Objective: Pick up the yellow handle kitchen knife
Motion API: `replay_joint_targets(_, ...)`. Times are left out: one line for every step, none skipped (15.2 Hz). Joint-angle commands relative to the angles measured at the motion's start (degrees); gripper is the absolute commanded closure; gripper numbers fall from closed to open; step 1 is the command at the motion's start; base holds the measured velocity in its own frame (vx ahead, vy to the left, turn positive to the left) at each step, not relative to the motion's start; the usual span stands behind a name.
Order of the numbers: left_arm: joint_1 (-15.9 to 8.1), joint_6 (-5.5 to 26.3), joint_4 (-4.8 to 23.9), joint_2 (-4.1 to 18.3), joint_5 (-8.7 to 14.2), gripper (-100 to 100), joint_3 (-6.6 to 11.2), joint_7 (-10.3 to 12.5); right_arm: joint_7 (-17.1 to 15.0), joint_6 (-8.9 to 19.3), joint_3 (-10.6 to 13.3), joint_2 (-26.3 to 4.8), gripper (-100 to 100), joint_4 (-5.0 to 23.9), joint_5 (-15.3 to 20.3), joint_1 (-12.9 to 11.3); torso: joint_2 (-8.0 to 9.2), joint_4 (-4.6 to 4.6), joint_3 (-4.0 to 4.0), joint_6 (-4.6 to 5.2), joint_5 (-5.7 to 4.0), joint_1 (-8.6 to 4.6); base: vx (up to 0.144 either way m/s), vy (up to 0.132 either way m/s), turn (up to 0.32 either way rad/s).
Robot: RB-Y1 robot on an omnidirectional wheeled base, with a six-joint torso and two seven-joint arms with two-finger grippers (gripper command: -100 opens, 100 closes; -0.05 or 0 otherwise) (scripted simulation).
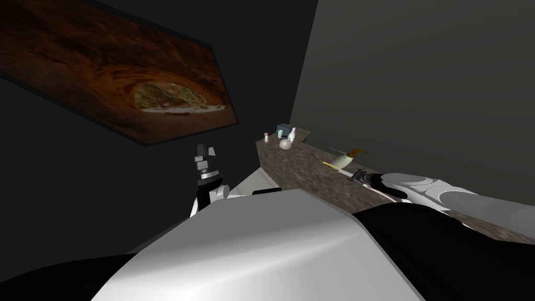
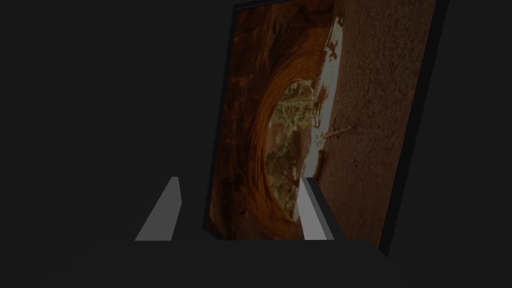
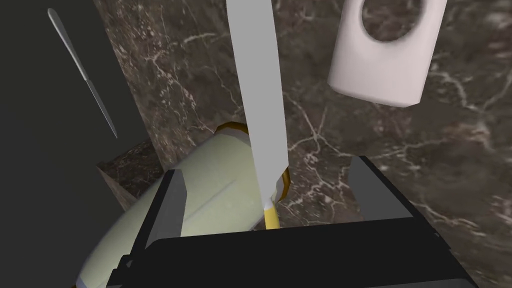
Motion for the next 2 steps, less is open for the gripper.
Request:
replay_joint_targets(0.0, 0.0, 0.0, 0.0, 0.0, 0, 0.00, 0.0, -0.2, -0.3, -0.7, -1.6, 100, -1.3, -0.2, 0.5, 0.00, 0.00, 0.00, 0.00, 0.00, 0.00, -0.003, -0.002, -0.162)
replay_joint_targets(0.0, 0.0, 0.0, 0.0, 0.0, 0, 0.01, 0.0, -0.1, 0.0, 0.0, -0.6, 100, -0.5, -0.1, 0.0, 0.02, 0.01, 0.01, 0.07, 0.03, 0.09, -0.004, 0.009, -0.100)
